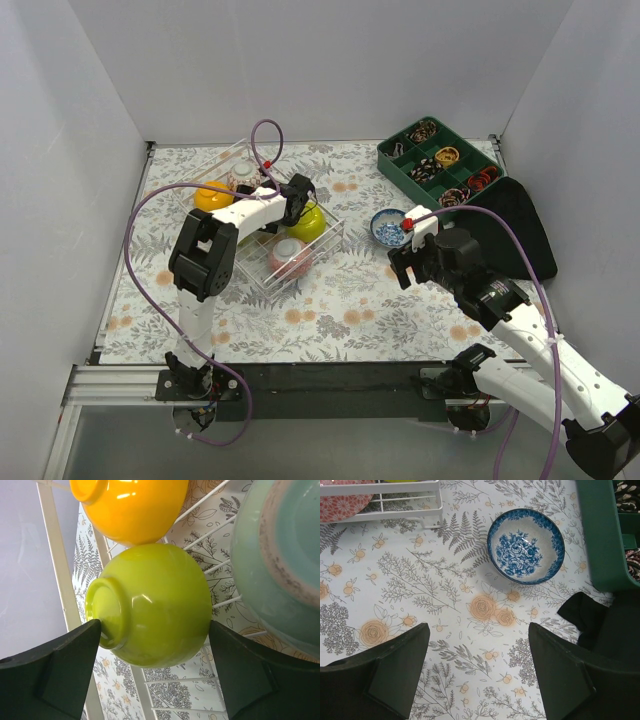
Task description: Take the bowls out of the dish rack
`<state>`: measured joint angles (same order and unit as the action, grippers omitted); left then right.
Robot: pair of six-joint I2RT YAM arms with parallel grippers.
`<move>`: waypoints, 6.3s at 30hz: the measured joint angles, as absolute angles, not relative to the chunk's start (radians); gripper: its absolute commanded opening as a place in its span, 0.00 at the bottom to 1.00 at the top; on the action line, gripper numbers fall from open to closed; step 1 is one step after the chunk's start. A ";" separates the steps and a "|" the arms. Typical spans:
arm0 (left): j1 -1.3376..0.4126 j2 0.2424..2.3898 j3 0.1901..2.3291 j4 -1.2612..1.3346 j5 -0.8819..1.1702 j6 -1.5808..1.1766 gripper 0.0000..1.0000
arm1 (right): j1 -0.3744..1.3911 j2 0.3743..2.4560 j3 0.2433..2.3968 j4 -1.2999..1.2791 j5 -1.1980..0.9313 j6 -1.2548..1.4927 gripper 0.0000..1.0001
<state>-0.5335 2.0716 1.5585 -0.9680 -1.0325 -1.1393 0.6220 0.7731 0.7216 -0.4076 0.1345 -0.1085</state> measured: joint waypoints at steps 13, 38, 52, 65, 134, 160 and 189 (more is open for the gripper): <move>-0.539 2.017 1.578 -1.050 -0.924 -1.142 0.48 | 0.622 0.772 0.722 -0.384 0.093 -0.096 0.87; -0.498 1.840 1.583 -0.958 -0.717 -1.108 0.22 | 0.622 0.816 0.722 -0.313 -0.046 -0.070 0.85; -0.358 1.721 1.580 -0.930 -0.506 -1.158 0.16 | 0.622 0.870 0.724 -0.230 -0.168 -0.039 0.85; -0.348 1.636 1.599 -0.900 -0.284 -1.249 0.14 | 0.622 1.059 0.727 0.138 -0.384 0.130 0.85; -0.421 1.350 1.283 -0.584 -0.177 -1.165 0.98 | 0.702 1.161 0.905 -0.693 0.253 0.076 0.01; -0.421 1.429 1.253 -0.688 -0.093 -1.146 0.98 | 0.701 1.507 0.840 -0.601 0.373 0.155 0.68; -0.142 1.482 1.176 -0.461 0.105 -1.549 0.98 | 0.701 0.905 0.805 -0.437 0.270 0.151 0.91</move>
